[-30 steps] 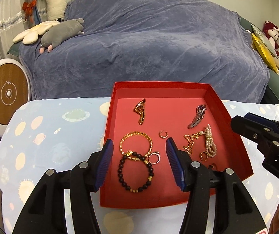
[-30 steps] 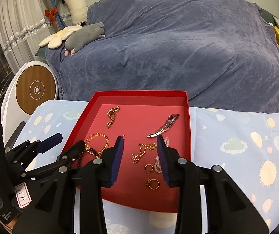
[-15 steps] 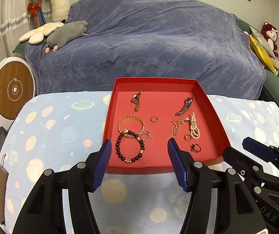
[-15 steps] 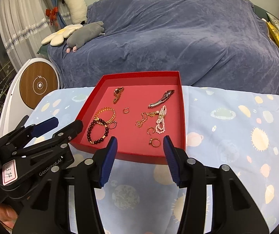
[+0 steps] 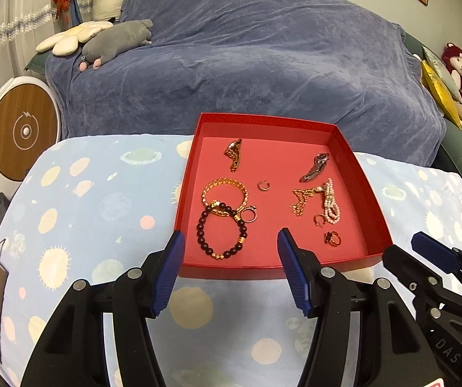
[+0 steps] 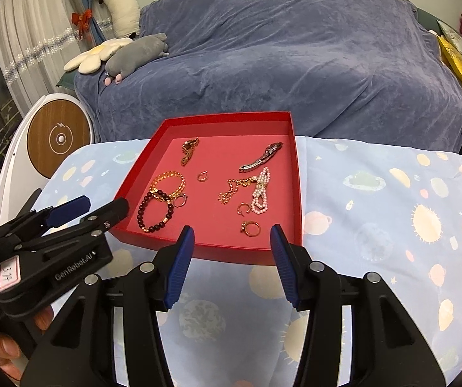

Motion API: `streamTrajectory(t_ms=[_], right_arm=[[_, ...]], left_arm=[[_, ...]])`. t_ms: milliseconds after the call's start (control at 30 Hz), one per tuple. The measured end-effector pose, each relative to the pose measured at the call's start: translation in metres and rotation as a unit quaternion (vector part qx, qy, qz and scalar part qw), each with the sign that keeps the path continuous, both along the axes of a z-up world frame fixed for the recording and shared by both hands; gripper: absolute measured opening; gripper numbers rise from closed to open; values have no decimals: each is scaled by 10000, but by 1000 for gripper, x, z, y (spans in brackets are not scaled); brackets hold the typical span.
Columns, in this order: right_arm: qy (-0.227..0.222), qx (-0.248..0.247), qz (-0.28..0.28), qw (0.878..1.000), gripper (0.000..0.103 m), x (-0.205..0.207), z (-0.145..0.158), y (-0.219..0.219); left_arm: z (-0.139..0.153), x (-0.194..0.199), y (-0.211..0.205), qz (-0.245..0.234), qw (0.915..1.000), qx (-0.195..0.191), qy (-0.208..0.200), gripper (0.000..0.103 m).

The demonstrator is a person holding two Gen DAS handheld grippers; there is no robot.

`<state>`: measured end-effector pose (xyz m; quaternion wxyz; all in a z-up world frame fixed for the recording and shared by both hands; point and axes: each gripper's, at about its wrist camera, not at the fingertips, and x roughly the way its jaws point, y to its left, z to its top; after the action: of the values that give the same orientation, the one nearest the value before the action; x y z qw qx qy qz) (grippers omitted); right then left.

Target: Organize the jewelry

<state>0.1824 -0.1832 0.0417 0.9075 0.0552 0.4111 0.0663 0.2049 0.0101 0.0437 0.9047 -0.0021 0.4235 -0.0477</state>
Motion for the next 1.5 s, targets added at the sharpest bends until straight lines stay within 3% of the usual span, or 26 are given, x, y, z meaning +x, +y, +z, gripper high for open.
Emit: streamTrajectory(t_ms=[467,767,1033,1500], right_arm=[[290,13,-113,9995,47,15,-27,-9],[448,123,-165,9988,51,13,-34,-16],[411,-45,-95,9991,57,12,-36,-8],[541,25,-96,9985,57,12,-43,-6]], left_arm=[[-32,8,14,82,9992,71,377,57],[-35,5,4,-19,9991,326,273,58],[-38,4,2,-42,9992,324,221,64],[-37,4,2,-48,9993,223,287,65]])
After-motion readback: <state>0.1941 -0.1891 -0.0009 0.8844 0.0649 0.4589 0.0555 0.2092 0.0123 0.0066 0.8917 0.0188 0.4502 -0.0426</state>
